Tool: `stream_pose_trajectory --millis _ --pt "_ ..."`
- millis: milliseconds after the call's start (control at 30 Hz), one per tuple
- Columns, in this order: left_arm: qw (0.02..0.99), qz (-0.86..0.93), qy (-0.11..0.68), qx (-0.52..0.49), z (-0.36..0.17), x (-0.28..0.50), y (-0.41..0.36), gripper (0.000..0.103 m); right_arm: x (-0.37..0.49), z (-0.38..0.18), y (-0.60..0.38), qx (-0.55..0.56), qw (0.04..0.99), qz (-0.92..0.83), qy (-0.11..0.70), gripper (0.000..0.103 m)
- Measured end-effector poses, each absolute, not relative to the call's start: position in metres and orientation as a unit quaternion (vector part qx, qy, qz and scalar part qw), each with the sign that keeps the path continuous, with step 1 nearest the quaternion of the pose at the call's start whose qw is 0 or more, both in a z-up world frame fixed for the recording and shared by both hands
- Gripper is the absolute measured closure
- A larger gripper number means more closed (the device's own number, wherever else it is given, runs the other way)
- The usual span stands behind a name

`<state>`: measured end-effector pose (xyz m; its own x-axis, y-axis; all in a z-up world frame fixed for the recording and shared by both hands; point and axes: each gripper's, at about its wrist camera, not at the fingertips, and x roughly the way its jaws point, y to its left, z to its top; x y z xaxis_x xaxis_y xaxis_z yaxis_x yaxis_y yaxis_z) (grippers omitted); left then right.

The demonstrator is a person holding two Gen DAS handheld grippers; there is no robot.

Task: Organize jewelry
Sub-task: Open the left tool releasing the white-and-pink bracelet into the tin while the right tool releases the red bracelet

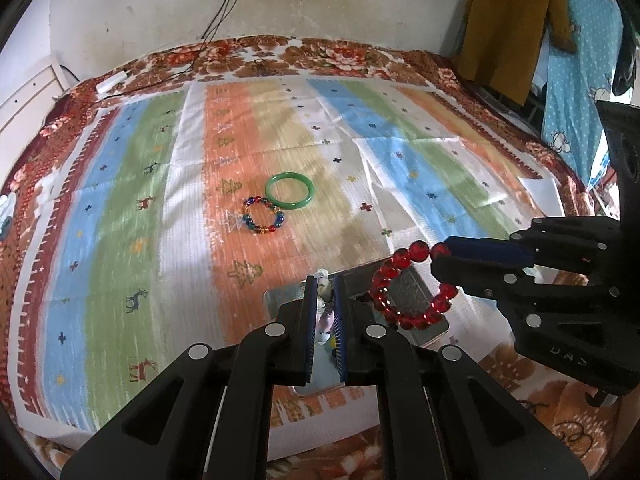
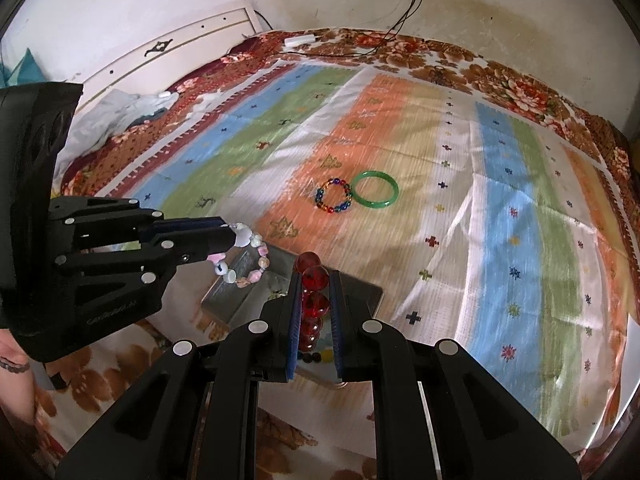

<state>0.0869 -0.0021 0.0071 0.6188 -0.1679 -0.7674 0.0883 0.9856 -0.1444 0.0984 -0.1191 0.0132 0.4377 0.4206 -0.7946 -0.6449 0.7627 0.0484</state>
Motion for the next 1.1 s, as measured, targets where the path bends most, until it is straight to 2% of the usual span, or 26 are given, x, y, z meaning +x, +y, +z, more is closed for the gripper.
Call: stream_pose_trajectory --millis 367,400,433,467,533,600,767,900,1100 --pt "0.891 -0.074 0.446 -0.052 -0.001 0.086 -0.004 0.095 0.097 0.010 -0.121 -0.111 0.824 0.345 0.436 0.088" --pt "0.890 -0.071 0.447 -0.052 -0.002 0.087 -0.004 0.093 0.097 0.010 -0.120 -0.111 0.821 0.350 0.438 0.086" --pt "0.889 -0.064 0.450 -0.054 -0.004 0.089 -0.001 0.087 0.097 0.010 -0.121 -0.113 0.823 0.348 0.435 0.071" --pt "0.889 -0.060 0.451 -0.055 -0.005 0.089 0.001 0.086 0.098 0.010 -0.122 -0.115 0.828 0.341 0.431 0.057" --pt "0.890 -0.046 0.451 -0.054 -0.006 0.090 0.006 0.084 0.100 0.009 -0.124 -0.119 0.834 0.328 0.428 0.057" --pt "0.891 -0.035 0.449 -0.053 -0.006 0.092 0.012 0.076 0.104 0.008 -0.127 -0.121 0.836 0.318 0.430 0.056" --pt "0.890 -0.015 0.454 -0.050 -0.012 0.097 0.022 0.066 0.116 0.005 -0.134 -0.110 0.844 0.296 0.434 0.048" --pt "0.888 -0.002 0.456 -0.057 -0.016 0.102 0.029 0.065 0.127 0.003 -0.138 -0.107 0.851 0.277 0.433 0.046" --pt "0.887 -0.003 0.459 -0.057 -0.019 0.110 0.032 0.055 0.138 -0.003 -0.135 -0.107 0.846 0.276 0.443 0.045"
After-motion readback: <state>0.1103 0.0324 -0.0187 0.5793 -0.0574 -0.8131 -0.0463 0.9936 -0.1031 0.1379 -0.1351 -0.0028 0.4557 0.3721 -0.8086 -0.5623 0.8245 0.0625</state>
